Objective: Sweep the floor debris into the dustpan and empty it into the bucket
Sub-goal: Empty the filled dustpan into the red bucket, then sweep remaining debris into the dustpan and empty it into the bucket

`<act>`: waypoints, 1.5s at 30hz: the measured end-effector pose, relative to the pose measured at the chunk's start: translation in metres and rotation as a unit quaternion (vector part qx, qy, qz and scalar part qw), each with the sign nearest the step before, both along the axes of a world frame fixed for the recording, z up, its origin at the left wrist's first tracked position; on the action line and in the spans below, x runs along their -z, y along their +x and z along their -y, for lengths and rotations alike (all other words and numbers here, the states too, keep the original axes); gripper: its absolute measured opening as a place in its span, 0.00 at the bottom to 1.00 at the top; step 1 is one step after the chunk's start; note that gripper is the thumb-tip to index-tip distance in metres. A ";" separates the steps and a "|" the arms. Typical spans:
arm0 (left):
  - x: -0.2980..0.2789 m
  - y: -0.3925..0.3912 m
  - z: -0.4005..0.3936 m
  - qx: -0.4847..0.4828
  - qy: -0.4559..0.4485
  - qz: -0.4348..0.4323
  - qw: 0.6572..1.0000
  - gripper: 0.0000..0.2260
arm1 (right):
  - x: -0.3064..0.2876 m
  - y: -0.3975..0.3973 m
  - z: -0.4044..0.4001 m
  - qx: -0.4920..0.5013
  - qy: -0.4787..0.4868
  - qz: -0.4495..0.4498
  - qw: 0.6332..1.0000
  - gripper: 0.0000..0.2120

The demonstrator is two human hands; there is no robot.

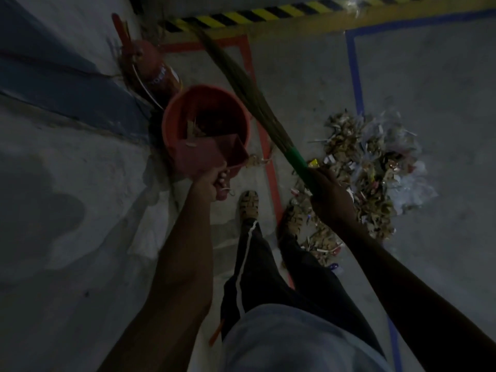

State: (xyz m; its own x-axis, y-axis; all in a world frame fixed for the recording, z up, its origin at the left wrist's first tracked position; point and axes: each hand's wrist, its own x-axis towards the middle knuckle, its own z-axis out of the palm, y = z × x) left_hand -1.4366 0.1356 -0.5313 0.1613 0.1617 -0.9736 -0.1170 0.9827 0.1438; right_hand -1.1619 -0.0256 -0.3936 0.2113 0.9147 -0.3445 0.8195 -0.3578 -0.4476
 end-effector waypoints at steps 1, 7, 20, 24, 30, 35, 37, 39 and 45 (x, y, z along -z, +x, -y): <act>-0.001 -0.002 0.004 0.002 0.002 0.003 1.000 0.15 | -0.001 0.000 0.006 0.005 0.004 -0.004 1.000 0.32; -0.041 0.005 0.035 -0.022 -0.006 0.038 0.999 0.22 | -0.008 0.000 0.039 0.024 0.019 0.000 1.000 0.34; -0.076 0.049 0.122 0.012 0.109 -0.027 0.994 0.25 | 0.029 0.045 0.145 0.089 -0.049 -0.048 0.994 0.34; -0.063 0.067 0.163 -0.006 0.117 -0.042 0.992 0.24 | 0.052 0.058 0.173 0.096 -0.061 -0.065 0.991 0.32; -0.024 0.083 0.208 -0.038 0.111 -0.067 0.991 0.22 | 0.115 0.057 0.193 0.114 -0.088 -0.129 0.981 0.31; 0.028 0.098 0.200 -0.013 0.125 -0.112 0.986 0.22 | 0.197 0.040 0.178 0.117 -0.151 -0.197 0.962 0.31; 0.053 0.101 0.194 0.000 0.137 -0.112 0.984 0.23 | 0.234 0.034 0.166 0.090 -0.163 -0.196 0.963 0.32; 0.076 0.102 0.193 0.004 0.145 -0.107 0.984 0.22 | 0.268 0.028 0.156 0.065 -0.179 -0.194 0.962 0.32; 0.120 0.105 0.200 -0.047 0.167 -0.105 0.979 0.22 | 0.345 0.020 0.144 -0.011 -0.185 -0.079 0.980 0.27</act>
State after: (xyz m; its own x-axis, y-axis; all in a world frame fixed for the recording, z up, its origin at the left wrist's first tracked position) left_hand -1.3312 -0.0647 -0.6515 -0.0673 0.4820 -0.8736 -0.1374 0.8627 0.4866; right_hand -1.1422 -0.1696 -0.7384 0.1104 0.7252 -0.6796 0.7592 -0.5028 -0.4133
